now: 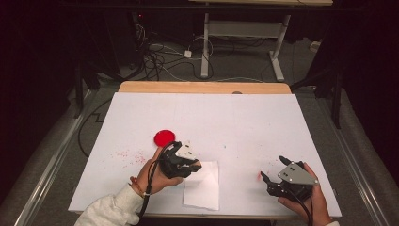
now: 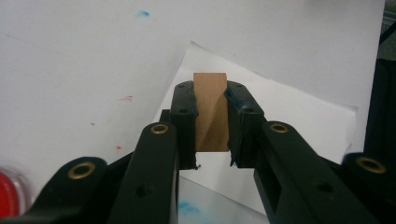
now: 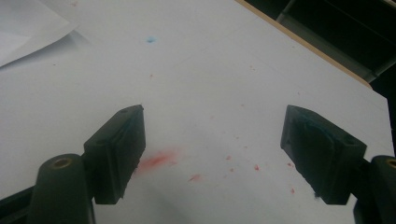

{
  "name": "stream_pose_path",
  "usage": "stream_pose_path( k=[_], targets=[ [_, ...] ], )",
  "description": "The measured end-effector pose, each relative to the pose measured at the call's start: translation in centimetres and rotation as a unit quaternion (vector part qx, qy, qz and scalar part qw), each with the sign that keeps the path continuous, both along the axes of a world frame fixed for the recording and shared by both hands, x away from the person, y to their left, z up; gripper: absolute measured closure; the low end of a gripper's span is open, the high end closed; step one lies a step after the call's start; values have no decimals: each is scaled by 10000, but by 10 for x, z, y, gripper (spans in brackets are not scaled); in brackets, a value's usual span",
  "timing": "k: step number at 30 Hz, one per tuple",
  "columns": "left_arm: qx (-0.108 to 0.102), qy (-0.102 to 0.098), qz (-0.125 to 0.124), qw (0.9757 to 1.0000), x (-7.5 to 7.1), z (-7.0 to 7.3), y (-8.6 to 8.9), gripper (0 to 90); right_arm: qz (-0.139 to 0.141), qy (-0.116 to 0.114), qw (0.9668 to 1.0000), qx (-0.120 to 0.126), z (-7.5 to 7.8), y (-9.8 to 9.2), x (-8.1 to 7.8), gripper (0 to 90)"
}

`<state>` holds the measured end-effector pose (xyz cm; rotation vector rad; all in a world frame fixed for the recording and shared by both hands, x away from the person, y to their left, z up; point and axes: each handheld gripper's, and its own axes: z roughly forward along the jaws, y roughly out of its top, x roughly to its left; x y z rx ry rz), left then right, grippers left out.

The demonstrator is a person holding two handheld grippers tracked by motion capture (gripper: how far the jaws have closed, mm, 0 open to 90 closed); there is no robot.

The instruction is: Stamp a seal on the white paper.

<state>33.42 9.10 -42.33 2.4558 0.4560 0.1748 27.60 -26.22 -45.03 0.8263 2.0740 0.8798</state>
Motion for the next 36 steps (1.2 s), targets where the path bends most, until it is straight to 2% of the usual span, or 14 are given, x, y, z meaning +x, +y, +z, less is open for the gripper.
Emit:
stream_pose_path(
  k=[10,21,26,31,36],
  targets=[
    [279,237,-138,9992,0,-23,-15,738,43,-7,10000,81,1,1,0,164],
    [396,465,-152,9980,4,-39,-19,738,32,5,9999,141,1,1,0,164],
    [363,500,-117,9980,5,-40,-19,738,-3,-4,10000,86,0,1,0,164],
    [551,433,-129,9975,3,-39,-23,739,-33,-6,10000,48,0,1,0,165],
    [508,519,-127,9973,5,-40,-22,739,-37,-8,10000,7,-1,2,0,166]
  ],
)
